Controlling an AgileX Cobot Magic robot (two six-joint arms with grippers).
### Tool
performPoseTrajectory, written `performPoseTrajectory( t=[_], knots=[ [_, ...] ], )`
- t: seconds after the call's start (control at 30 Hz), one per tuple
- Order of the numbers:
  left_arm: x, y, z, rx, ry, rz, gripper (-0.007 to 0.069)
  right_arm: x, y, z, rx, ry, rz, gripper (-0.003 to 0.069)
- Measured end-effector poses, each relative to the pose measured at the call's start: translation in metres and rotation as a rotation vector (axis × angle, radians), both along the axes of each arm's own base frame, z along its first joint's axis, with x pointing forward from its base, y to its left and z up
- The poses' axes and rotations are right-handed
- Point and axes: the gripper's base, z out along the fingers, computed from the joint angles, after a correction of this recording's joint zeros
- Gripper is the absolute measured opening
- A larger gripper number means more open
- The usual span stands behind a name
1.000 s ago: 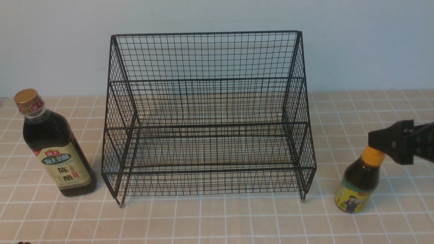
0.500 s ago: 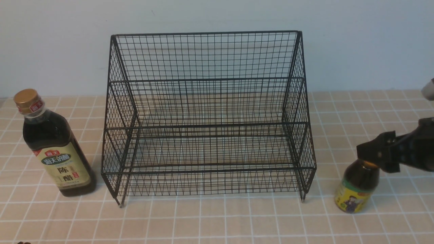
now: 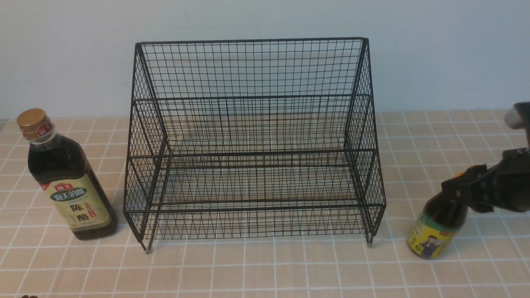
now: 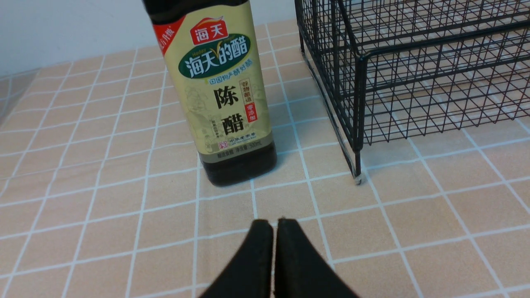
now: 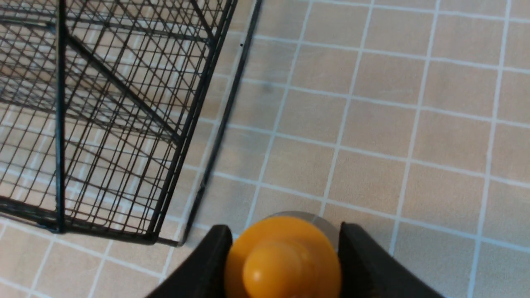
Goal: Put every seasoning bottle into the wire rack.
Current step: Use the right arm to put the condiment bottle back on the shelf
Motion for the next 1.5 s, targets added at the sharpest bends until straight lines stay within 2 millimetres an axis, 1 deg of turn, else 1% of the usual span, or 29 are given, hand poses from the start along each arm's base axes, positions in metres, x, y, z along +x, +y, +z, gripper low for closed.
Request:
performPoseTrajectory(
  t=[0.07,0.13,0.17,0.2,0.23,0.27,0.3,0.33,0.37,0.5,0.57,0.63,0.7,0.77,0.83,0.9,0.97,1.07,1.1,1.13,1.17,1.2,1.23,1.27,1.3,1.43,1.47,1.5],
  knots=[
    [0.0,0.0,0.0,0.0,0.0,0.0,-0.0007,0.001,0.001,0.005,0.0,0.0,0.028,0.0298],
    [0.0,0.0,0.0,0.0,0.0,0.0,-0.0007,0.0,0.003,0.014,0.004,-0.01,0.057,0.0298],
    [0.0,0.0,0.0,0.0,0.0,0.0,-0.0007,0.0,0.004,0.022,0.007,-0.026,0.073,0.0298],
    [0.0,0.0,0.0,0.0,0.0,0.0,-0.0007,-0.001,0.006,0.037,0.013,-0.053,0.101,0.0298],
    [0.0,0.0,0.0,0.0,0.0,0.0,-0.0007,-0.002,0.007,0.045,0.015,-0.071,0.112,0.0298],
    [0.0,0.0,0.0,0.0,0.0,0.0,-0.0007,-0.002,0.009,0.061,0.017,-0.112,0.131,0.0298],
    [0.0,0.0,0.0,0.0,0.0,0.0,-0.0007,-0.003,0.009,0.067,0.02,-0.123,0.141,0.0298],
    [0.0,0.0,0.0,0.0,0.0,0.0,-0.0007,-0.006,0.011,0.083,0.022,-0.16,0.158,0.0298],
    [0.0,0.0,0.0,0.0,0.0,0.0,-0.0007,-0.008,0.011,0.093,0.022,-0.187,0.168,0.0298],
    [0.0,0.0,0.0,0.0,0.0,0.0,-0.0007,-0.025,0.016,0.156,0.022,-0.341,0.221,0.0298],
    [0.0,0.0,0.0,0.0,0.0,0.0,-0.0007,-0.031,0.017,0.176,0.024,-0.391,0.24,0.0298],
    [0.0,0.0,0.0,0.0,0.0,0.0,-0.0007,-0.036,0.021,0.191,0.052,-0.421,0.263,0.0298],
    [0.0,0.0,0.0,0.0,0.0,0.0,-0.0007,-0.037,0.024,0.196,0.078,-0.43,0.279,0.0298],
    [0.0,0.0,0.0,0.0,0.0,0.0,-0.0007,-0.038,0.03,0.197,0.089,-0.434,0.303,0.0298],
    [0.0,0.0,0.0,0.0,0.0,0.0,-0.0007,-0.038,0.041,0.195,0.081,-0.438,0.343,0.0298],
    [0.0,0.0,0.0,0.0,0.0,0.0,-0.0007,-0.036,0.054,0.193,0.07,-0.444,0.385,0.0298],
    [0.0,0.0,0.0,0.0,0.0,0.0,-0.0007,-0.032,0.075,0.187,0.073,-0.437,0.426,0.0298],
    [0.0,0.0,0.0,0.0,0.0,0.0,-0.0007,-0.024,0.095,0.177,0.075,-0.404,0.447,0.0298],
    [0.0,0.0,0.0,0.0,0.0,0.0,-0.0007,-0.023,0.098,0.175,0.073,-0.401,0.446,0.0298],
    [0.0,0.0,0.0,0.0,0.0,0.0,-0.0007,-0.015,0.109,0.165,0.052,-0.371,0.451,0.0298],
    [0.0,0.0,0.0,0.0,0.0,0.0,-0.0007,-0.011,0.115,0.158,0.04,-0.353,0.457,0.0298],
    [0.0,0.0,0.0,0.0,0.0,0.0,-0.0007,-0.01,0.116,0.157,0.042,-0.347,0.454,0.0298],
    [0.0,0.0,0.0,0.0,0.0,0.0,-0.0007,-0.003,0.122,0.147,0.021,-0.315,0.458,0.0298],
    [0.0,0.0,0.0,0.0,0.0,0.0,-0.0007,-0.003,0.123,0.146,0.016,-0.309,0.458,0.0298],
    [0.0,0.0,0.0,0.0,0.0,0.0,-0.0007,0.006,0.129,0.133,-0.006,-0.261,0.456,0.0298],
    [0.0,0.0,0.0,0.0,0.0,0.0,-0.0007,0.024,0.136,0.105,-0.045,-0.163,0.431,0.0298],
    [0.0,0.0,0.0,0.0,0.0,0.0,-0.0007,0.024,0.136,0.104,-0.048,-0.159,0.43,0.0298],
    [0.0,0.0,0.0,0.0,0.0,0.0,-0.0007,0.029,0.138,0.096,-0.062,-0.136,0.428,0.0298]
  ],
)
